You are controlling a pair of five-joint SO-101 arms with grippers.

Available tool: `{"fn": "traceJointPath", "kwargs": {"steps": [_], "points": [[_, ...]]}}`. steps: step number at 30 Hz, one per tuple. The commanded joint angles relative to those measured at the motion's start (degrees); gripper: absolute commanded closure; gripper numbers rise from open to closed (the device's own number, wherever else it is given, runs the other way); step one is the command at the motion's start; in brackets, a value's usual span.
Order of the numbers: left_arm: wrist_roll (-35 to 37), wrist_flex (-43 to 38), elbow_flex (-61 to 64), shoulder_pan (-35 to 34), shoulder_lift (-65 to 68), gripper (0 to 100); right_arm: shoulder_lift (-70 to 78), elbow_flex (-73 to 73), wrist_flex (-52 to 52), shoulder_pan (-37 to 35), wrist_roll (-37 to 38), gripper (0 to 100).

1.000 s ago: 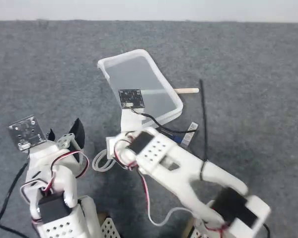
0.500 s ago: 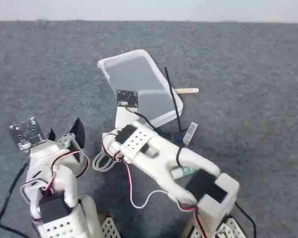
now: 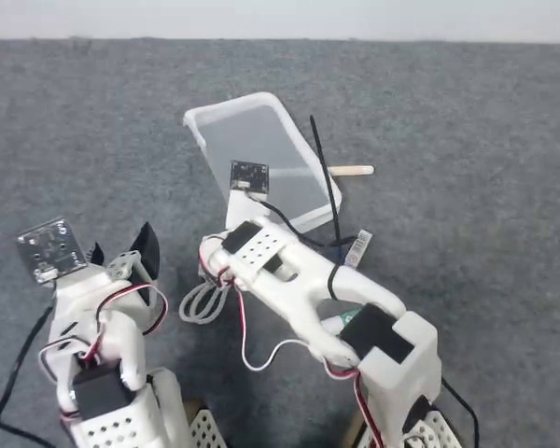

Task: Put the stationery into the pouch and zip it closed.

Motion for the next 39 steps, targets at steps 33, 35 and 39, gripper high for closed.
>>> {"fn": "traceJointPath", "kwargs": {"steps": [33,35,39], "points": [[0.5,-0.7,-0.1,-0.3,-1.0,74,-21.5,-5.0,34.2,11.7,51.3,98.9],[0.5,-0.7,-0.1,-0.3,-1.0,74,-21.5,-4.3,32.3,11.7,51.3,98.9],[0.5,-0.7,-0.1,-0.3,-1.0,74,-21.5,-4.4,29.8,11.7,46.4,98.8]]}}
